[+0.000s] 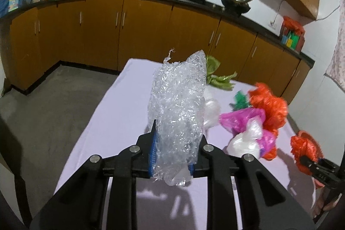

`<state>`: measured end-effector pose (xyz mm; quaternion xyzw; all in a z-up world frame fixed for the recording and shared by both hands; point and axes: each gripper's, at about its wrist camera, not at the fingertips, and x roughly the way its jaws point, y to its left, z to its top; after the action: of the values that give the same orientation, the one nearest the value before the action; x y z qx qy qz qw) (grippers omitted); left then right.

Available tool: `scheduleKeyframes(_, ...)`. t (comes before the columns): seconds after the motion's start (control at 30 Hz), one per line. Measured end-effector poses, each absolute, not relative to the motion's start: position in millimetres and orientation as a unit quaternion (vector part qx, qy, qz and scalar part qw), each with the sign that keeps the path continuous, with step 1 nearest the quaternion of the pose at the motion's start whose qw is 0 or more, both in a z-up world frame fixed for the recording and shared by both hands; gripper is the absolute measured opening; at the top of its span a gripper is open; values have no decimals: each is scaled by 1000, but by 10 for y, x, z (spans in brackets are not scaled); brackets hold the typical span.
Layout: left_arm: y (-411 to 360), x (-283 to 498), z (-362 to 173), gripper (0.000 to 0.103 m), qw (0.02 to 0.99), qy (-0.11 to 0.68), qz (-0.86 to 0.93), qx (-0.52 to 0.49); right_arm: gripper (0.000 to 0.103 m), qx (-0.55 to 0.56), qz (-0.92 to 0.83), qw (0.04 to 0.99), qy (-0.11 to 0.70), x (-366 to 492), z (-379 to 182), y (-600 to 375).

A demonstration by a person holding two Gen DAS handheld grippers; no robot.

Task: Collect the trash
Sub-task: 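Lift and carry the red bag and bubble wrap over the basket with both tools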

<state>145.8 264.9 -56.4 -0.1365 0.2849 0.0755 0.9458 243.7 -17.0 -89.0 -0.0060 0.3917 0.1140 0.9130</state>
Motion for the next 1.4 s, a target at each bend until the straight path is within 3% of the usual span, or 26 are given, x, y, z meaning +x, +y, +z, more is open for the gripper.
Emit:
scheduleKeyframes(0.47,2330,1241,-133,22,962,236,27,-136,44,26,124,921,369,2161,-610,-279)
scheduleKeyframes(1.4,1052,1606,-153,22,956,257,-114,-79,44,56,11,941,334,2058,-401,-1060)
